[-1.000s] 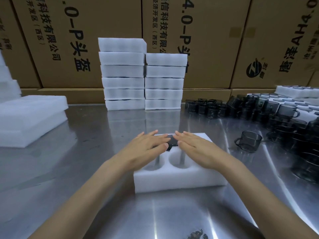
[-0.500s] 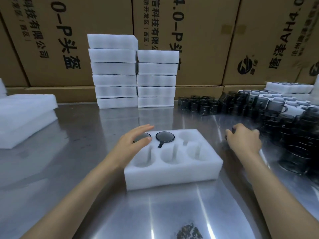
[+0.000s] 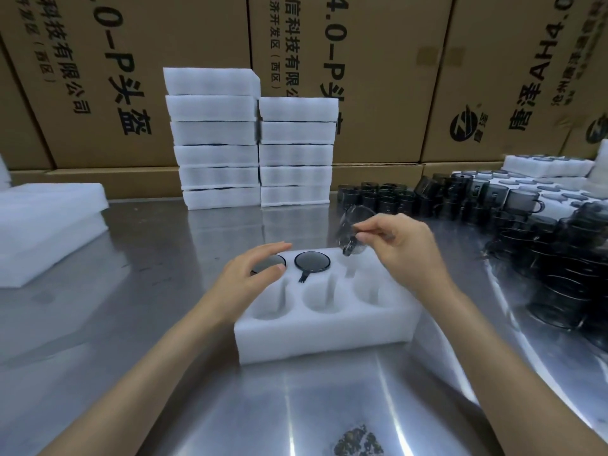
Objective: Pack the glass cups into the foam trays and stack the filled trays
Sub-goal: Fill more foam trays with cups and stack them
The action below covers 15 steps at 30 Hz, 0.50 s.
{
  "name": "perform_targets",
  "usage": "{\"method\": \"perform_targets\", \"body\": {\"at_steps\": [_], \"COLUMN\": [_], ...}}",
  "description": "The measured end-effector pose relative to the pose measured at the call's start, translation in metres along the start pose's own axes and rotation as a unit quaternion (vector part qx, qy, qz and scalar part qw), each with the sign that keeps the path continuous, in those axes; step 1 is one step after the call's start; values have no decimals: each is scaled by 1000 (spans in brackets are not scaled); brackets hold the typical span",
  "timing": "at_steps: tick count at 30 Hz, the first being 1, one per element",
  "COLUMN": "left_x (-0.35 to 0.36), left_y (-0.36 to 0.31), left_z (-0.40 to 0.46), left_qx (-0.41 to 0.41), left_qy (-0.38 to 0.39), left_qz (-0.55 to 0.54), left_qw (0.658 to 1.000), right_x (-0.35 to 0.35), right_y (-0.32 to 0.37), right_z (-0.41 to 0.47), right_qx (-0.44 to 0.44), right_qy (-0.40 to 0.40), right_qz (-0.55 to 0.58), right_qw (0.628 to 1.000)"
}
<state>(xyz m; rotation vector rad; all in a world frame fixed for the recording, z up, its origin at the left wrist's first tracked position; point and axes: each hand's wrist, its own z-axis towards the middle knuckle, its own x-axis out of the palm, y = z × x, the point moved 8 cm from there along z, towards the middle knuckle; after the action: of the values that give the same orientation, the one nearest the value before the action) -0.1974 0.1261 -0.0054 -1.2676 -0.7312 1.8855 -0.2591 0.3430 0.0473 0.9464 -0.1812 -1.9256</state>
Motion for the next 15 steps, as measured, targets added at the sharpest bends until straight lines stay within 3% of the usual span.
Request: {"method": "perform_targets", "body": {"at_steps": [3, 15], "left_x": [0, 0], "left_y": [1, -4], "left_z": [0, 1], "left_qx": [-2, 10], "left_qy": [-1, 6], "left_qz": [1, 32], "left_qw": [1000, 999], "right_x": [12, 8], "right_y": [-2, -6], "right_z": [-2, -2], "right_qx": [6, 25], "right_qy": [80, 127], "right_qz": [-65, -88], "right_qw": [995, 988]}}
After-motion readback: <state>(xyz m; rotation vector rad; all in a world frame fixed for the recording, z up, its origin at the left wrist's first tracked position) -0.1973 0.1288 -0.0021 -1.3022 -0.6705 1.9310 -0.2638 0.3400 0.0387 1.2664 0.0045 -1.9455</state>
